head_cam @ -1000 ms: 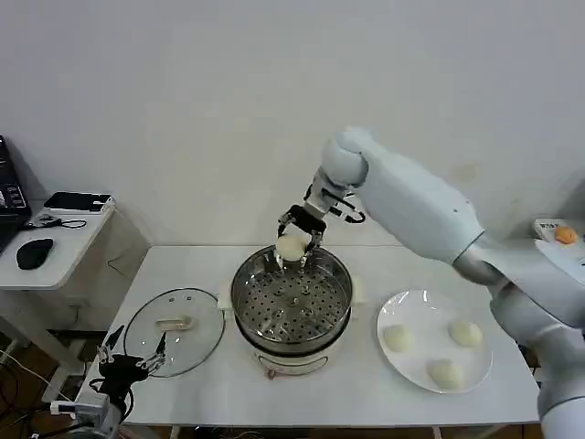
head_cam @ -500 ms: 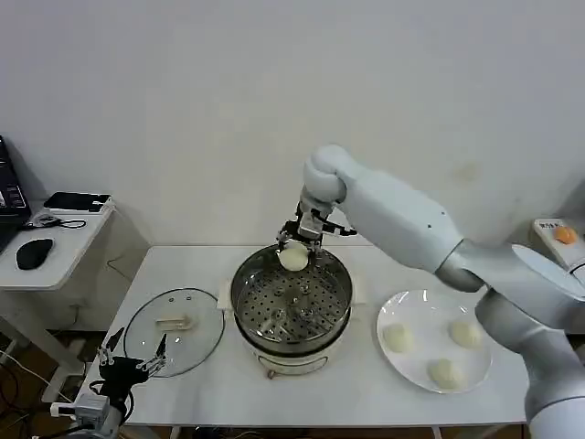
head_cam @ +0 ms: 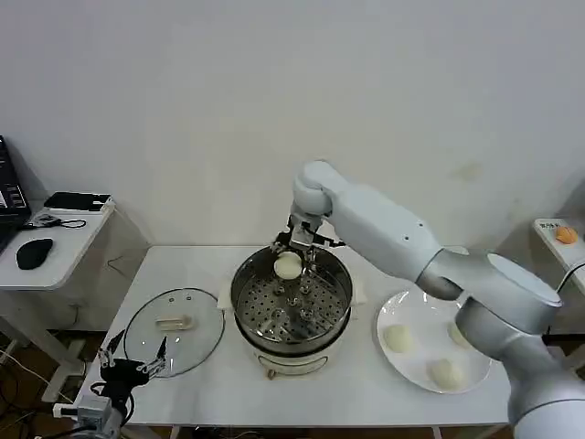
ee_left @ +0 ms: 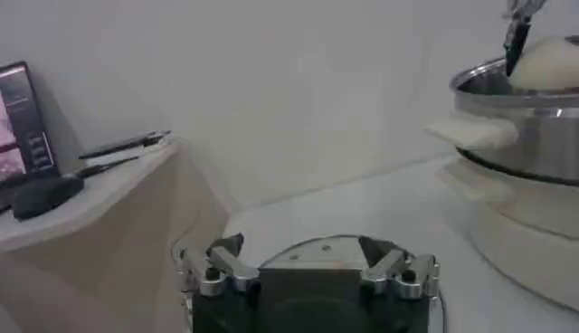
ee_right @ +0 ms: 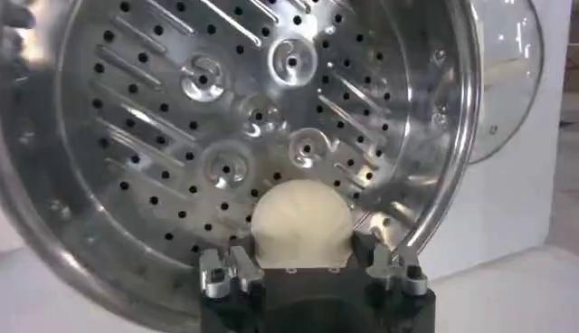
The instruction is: Take steamed baozi put them in steamer then cover it.
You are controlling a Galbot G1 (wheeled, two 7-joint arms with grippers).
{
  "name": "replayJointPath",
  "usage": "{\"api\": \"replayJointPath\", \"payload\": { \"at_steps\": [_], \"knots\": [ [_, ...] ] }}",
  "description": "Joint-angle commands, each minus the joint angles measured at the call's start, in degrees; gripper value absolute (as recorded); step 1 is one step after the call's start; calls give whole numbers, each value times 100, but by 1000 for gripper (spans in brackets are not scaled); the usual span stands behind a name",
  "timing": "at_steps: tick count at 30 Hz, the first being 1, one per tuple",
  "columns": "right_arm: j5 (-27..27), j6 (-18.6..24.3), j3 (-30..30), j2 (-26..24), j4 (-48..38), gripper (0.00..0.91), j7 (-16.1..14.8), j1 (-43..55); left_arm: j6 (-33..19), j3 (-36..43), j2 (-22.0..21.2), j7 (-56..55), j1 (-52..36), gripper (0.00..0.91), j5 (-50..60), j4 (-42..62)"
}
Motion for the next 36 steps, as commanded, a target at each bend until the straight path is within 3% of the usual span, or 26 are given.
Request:
{"api": "replayJointPath", "payload": {
  "at_steps": [1, 15, 16, 17, 18, 26, 32, 36],
  "knots": [
    [-156, 39, 7, 122, -193, 715, 94, -68, -14, 0, 1, -4, -1, 907, 30, 17],
    [-165, 16, -52, 126, -237, 715, 92, -115, -25, 9, -12, -1, -31, 907, 29, 49],
    [-168, 4, -57, 125, -224, 725, 93, -122, -26, 9, -13, 0, -31, 907, 30, 47],
    [-178, 2, -55, 128, -214, 856, 93, -125, -26, 9, -17, 1, -30, 907, 29, 46],
    [-176, -3, -54, 131, -213, 907, 99, -124, -26, 9, -19, 1, -29, 907, 29, 46],
    [-187, -66, -50, 25, 18, 907, 130, -77, -25, 9, -28, -9, -17, 907, 28, 61],
    [187, -370, -57, -320, 733, 907, 154, 30, -18, 9, -46, 1, -16, 907, 35, 52],
    [797, -930, 40, -806, 1447, 907, 383, 297, -13, 7, -43, 10, -11, 907, 40, 41]
  ]
}}
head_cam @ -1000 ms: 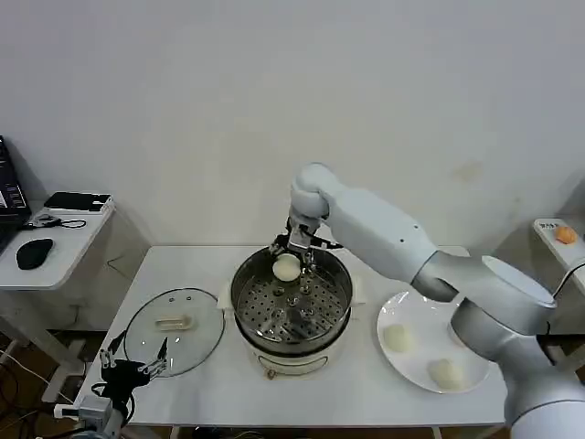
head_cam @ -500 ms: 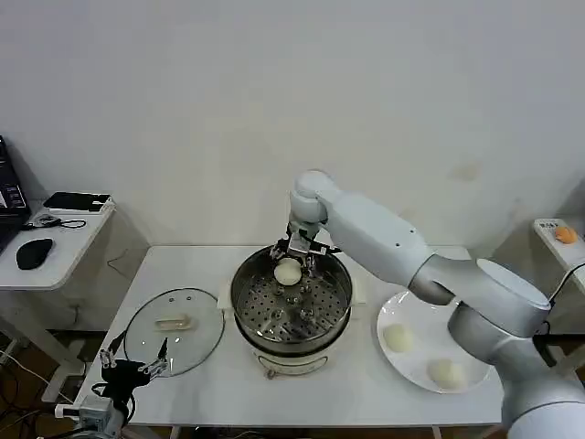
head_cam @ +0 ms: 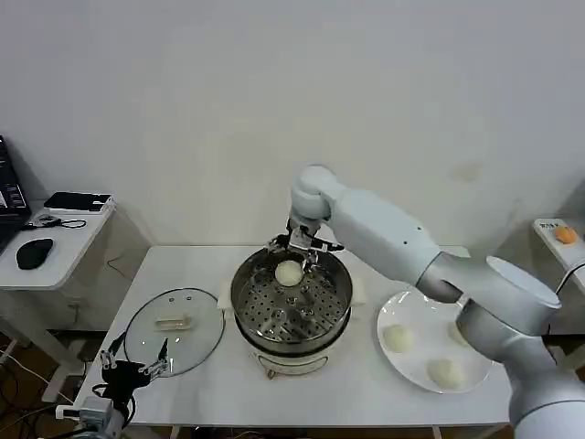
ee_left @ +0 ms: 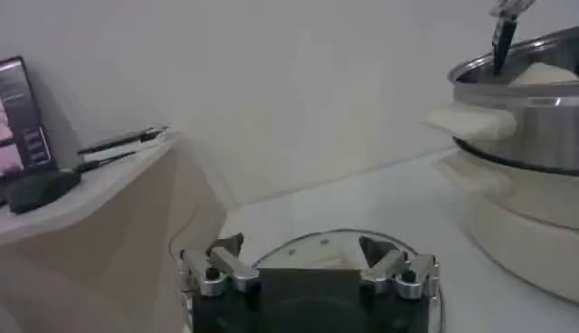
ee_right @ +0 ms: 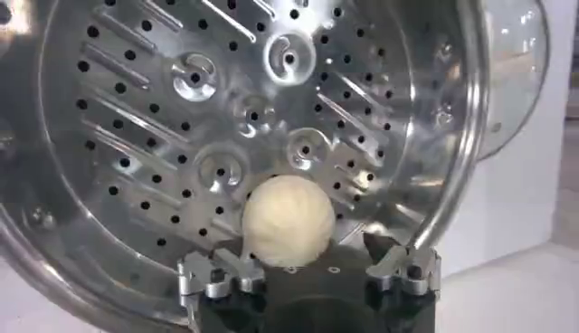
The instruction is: Take steamed baozi put them in steamer then cover it.
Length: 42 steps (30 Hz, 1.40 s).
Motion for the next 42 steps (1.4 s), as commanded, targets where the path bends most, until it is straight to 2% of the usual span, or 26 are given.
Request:
{"api": "replayJointPath", "payload": {
  "at_steps": [1, 7, 9, 12, 14, 17, 19, 21, 24, 28, 35, 42],
  "knots": [
    [918, -783, 104, -736, 1179, 907, 356, 351, 7, 1, 0, 3, 4, 907, 3, -23],
    [1933, -1874, 265, -1482, 1600, 907, 728, 651, 21, 7, -25, 3, -1, 907, -20, -108],
    [2182, -2526, 233, -1773, 1777, 907, 939, 723, 21, 11, -8, 4, 5, 907, -17, -122],
    [2749, -3393, 176, -2133, 1927, 907, 962, 808, 21, 17, 24, 6, 26, 907, -23, -171],
    [2996, -4144, 144, -2341, 2065, 907, 933, 838, 21, 24, 41, 9, 36, 907, -33, -212],
    [2997, -4964, 101, -2623, 2258, 907, 863, 861, 22, 37, 63, 6, 41, 907, -54, -262],
    [2927, -5525, 98, -2760, 2339, 907, 600, 866, 23, 53, 84, -4, 40, 907, -70, -275],
    [2786, -6035, 112, -2897, 2330, 907, 144, 862, 22, 81, 120, -1, 48, 907, -73, -288],
    [3035, -6397, 101, -3096, 2279, 907, -116, 825, 22, 103, 163, 2, 67, 907, -88, -328],
    [3237, -6490, -59, -3411, 2314, 907, -242, 756, 22, 127, 189, 10, 99, 907, -93, -373],
    [3099, -6512, -208, -3935, 2392, 907, -348, 404, 25, 144, 201, 10, 109, 907, -102, -412],
    [2804, -6485, 12, -3982, 2319, 907, -366, -315, 32, 151, 228, 13, 111, 907, -100, -376]
  ]
}}
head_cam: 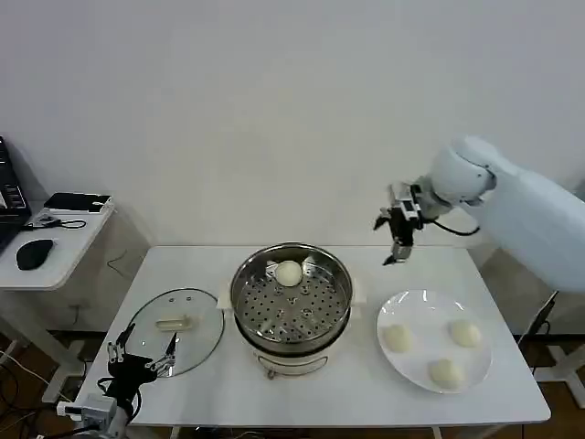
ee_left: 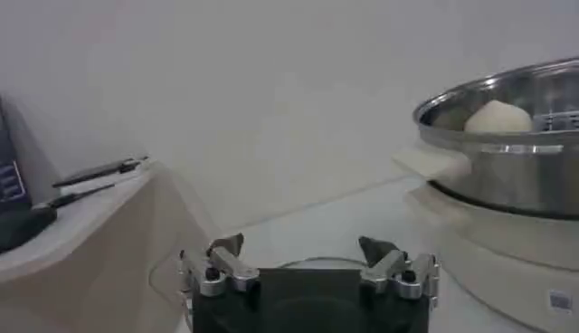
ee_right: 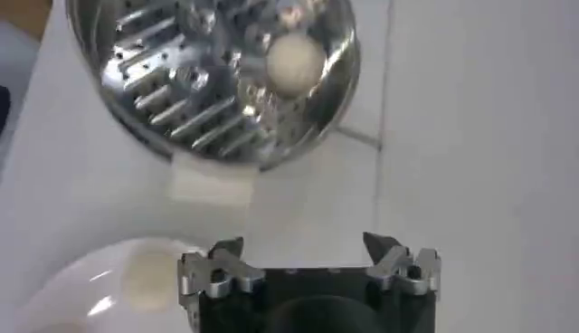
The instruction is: Take steamed baozi put them in steamer then cover it.
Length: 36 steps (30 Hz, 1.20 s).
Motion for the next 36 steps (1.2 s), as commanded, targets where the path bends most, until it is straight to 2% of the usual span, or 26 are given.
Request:
{"api": "replayJointPath", "payload": {
  "at_steps": [1, 8, 13, 36],
  "knots": [
    [-102, -471, 142, -361, -33, 907, -161, -805, 6, 1, 8, 2, -6, 907, 2, 28],
    [-217, -412, 330, -59, -415, 907, -160, -1463, 15, 27, -17, -6, -6, 907, 14, 146],
    [-371, -310, 278, -34, -444, 907, -203, -1701, 14, 31, -19, -5, -26, 907, 22, 210],
    [-1078, 35, 754, 189, -758, 907, -144, -2507, 4, 27, -25, -18, 3, 907, 29, 288]
  ]
}}
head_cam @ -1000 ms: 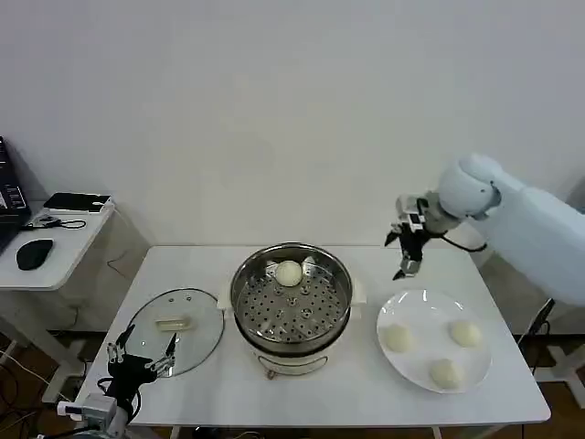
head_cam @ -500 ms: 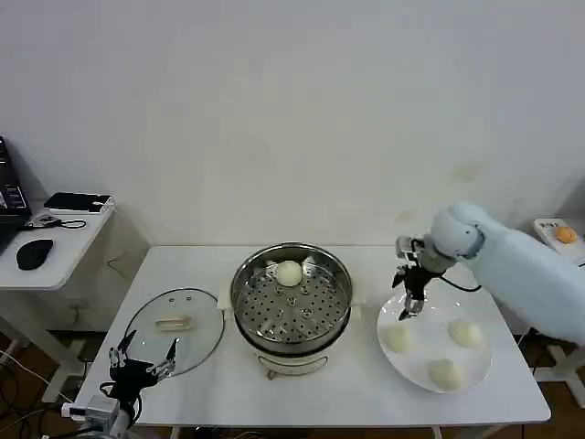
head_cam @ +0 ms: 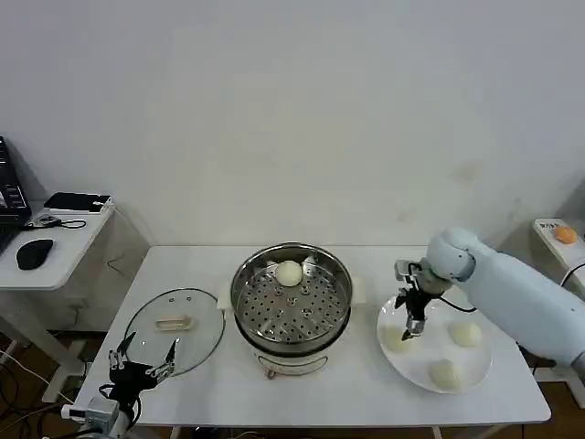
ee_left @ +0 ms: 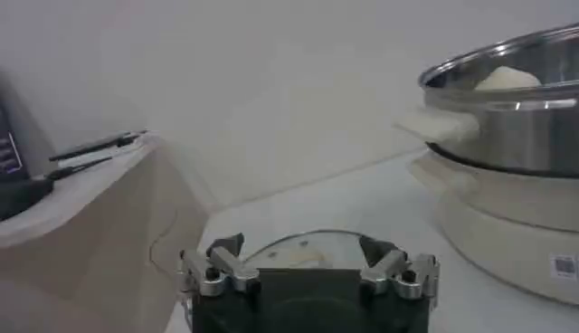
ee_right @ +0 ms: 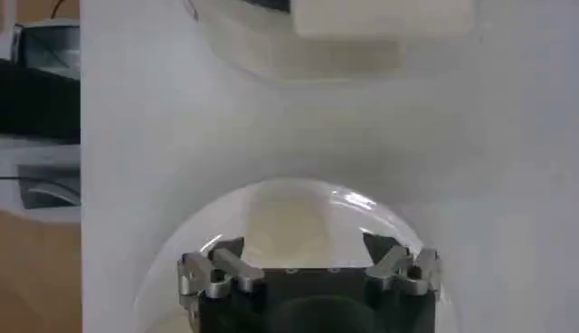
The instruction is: Take steamed baozi put them in steamer then cover it.
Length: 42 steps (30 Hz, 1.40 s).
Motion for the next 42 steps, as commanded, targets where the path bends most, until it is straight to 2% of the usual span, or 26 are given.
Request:
{"api": "replayJointPath", "payload": {
  "at_steps": [1, 23, 38, 39, 42],
  "knots": [
    [-226, 72, 121, 32, -73, 907, 3, -313, -3, -4, -1, -4, 9, 907, 1, 11],
    [-593, 266, 305, 315, -445, 907, 108, -566, -17, -19, -3, -23, 13, 907, 0, 84],
    [-637, 312, 310, 412, -561, 907, 141, -581, -22, -16, -3, -24, -18, 907, 1, 152],
    [-637, 313, 310, 416, -564, 816, 144, -585, -22, -14, -3, -24, -19, 907, 0, 157],
    [-629, 316, 314, 426, -574, 806, 157, -580, -22, -12, -7, -23, -20, 907, 0, 158]
  ]
}}
